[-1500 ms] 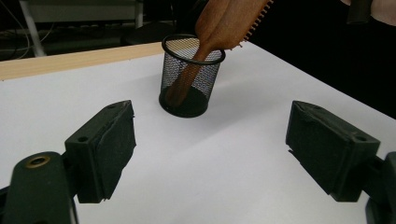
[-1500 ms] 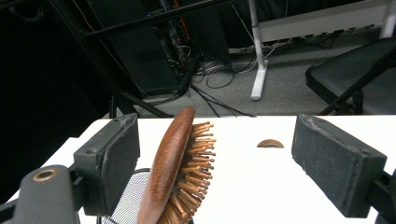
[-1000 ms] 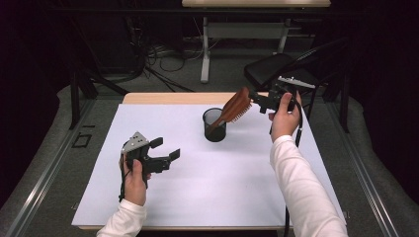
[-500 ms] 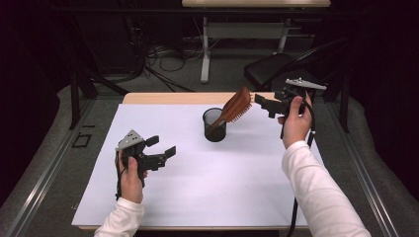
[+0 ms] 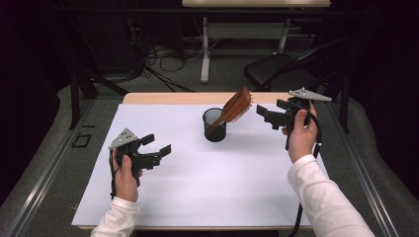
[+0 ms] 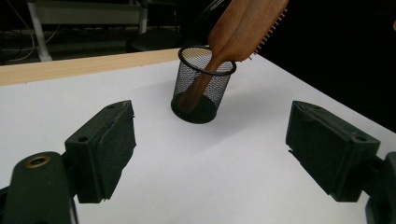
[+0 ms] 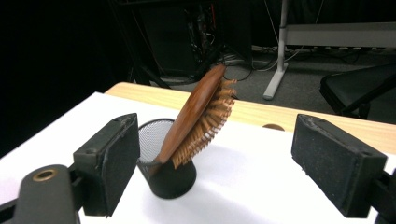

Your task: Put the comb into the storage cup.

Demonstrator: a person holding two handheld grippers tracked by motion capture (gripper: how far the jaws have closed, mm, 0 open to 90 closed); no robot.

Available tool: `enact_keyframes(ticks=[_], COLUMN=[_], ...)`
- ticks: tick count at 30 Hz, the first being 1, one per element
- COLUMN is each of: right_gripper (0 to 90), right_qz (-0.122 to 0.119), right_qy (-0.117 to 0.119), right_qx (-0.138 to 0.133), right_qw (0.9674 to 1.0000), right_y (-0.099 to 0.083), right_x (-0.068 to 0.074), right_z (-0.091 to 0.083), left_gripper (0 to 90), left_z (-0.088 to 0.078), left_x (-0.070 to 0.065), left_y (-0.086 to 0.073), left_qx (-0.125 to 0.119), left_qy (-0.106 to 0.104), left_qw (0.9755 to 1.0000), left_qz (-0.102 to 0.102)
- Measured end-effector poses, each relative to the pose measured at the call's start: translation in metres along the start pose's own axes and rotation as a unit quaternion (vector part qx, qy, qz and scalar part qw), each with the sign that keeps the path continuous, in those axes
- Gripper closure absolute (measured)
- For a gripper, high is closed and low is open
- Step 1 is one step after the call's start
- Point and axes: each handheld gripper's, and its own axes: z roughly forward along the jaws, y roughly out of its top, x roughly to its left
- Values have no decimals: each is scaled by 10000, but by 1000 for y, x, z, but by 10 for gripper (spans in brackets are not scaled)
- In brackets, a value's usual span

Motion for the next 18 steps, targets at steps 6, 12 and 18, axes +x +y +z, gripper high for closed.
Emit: enact_keyframes(ticks=[6,12,18], right_gripper=[152,151,151], right_qz=[-146,-202,-181], right_qy=[205,409,535], right_qx=[23,33,35], right_qw=[9997,9990,9984], right_y=[-13,-29,-47], right_x=[13,27,34], right_z=[-9,-15,-24], left_gripper=[160,160,160], left_z=[-5,-8,-9], left_x=[4,5,6], left_y=[2,4,4], left_qx=[-30,-13,34], left_qy=[15,12,-32], left_qw=[10000,10000,10000], left_qz=[-30,-21,4])
